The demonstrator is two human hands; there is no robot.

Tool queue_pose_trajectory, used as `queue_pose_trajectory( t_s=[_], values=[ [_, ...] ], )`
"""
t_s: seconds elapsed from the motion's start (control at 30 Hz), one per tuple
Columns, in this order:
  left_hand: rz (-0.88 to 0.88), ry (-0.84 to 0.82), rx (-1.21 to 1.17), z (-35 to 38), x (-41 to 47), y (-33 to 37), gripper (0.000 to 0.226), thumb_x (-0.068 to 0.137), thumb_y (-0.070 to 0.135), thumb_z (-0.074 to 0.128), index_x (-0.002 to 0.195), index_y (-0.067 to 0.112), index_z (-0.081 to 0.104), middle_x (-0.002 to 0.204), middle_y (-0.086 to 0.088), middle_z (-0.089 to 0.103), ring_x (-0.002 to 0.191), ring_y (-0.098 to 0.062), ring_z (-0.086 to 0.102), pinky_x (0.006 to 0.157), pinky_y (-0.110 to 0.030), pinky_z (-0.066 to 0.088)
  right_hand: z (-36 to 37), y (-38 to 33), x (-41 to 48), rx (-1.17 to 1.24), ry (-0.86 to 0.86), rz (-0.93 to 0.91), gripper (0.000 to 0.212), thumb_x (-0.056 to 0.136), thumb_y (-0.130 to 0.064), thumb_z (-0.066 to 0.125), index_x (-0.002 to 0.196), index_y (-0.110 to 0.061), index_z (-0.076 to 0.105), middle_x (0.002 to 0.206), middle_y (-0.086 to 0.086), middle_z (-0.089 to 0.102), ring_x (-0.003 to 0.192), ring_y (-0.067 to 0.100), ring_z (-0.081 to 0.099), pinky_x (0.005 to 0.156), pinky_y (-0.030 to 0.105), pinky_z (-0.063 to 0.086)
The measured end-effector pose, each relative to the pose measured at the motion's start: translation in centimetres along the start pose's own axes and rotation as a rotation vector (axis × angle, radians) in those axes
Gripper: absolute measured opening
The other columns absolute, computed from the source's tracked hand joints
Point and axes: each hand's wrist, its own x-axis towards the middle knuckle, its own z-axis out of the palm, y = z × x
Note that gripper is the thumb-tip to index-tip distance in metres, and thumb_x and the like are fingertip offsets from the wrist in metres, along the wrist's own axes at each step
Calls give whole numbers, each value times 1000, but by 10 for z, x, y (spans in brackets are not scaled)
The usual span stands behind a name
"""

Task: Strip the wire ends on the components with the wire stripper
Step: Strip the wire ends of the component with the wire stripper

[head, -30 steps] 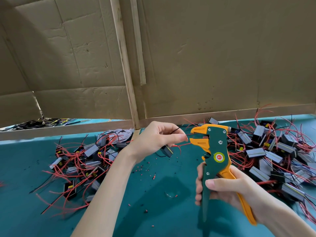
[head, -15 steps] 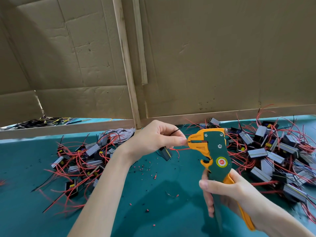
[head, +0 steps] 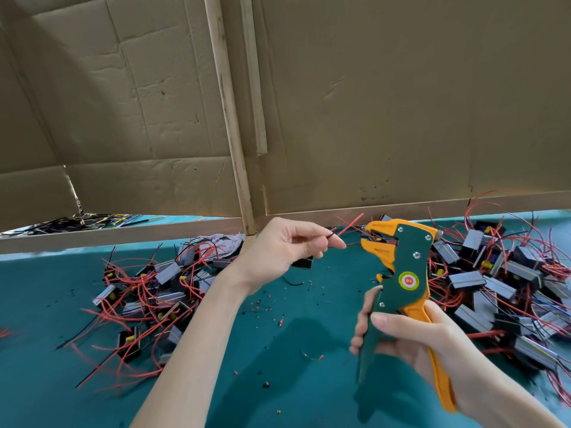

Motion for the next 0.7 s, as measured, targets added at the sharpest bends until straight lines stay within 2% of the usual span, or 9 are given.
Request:
queue_pose_trajectory(
  t_s=[0.1,0.17,0.3,0.43,0.7],
  values=[
    [48,52,-71,-2,-1,5,12,80,14,67,89,17,75,76,11,72,65,0,56,65,-12,46,-2,-1,-1,-16,-22,16,12,65,0,66,75,-2,70,74,32,59,66,45,63,63,49,56],
    [71,65,-62,-2,-2,7,10,75,15,71,84,16,76,74,7,72,63,-1,56,62,-13,46,-1,-1,-2,-24,-48,30,14,63,-2,72,76,-2,71,74,32,60,66,45,63,64,49,56],
    [49,45,3,0,-1,9,9,80,7,73,81,16,75,67,9,68,65,-3,58,62,-13,46,-1,0,-4,-25,-105,53,27,54,-10,79,78,-1,70,75,31,61,67,43,64,66,49,56],
    [13,11,40,0,-3,11,4,82,15,73,81,19,76,76,3,69,72,-8,57,68,-17,45,-1,-1,-5,-42,-128,39,26,56,-11,79,79,-2,70,75,30,61,68,42,64,67,49,56],
    [-34,-37,61,-3,-5,12,6,84,17,71,82,21,75,74,8,68,69,-2,57,66,-11,43,-1,-4,-8,-84,-159,53,25,58,-11,79,78,-1,69,74,31,60,66,43,62,66,48,55]
  ],
)
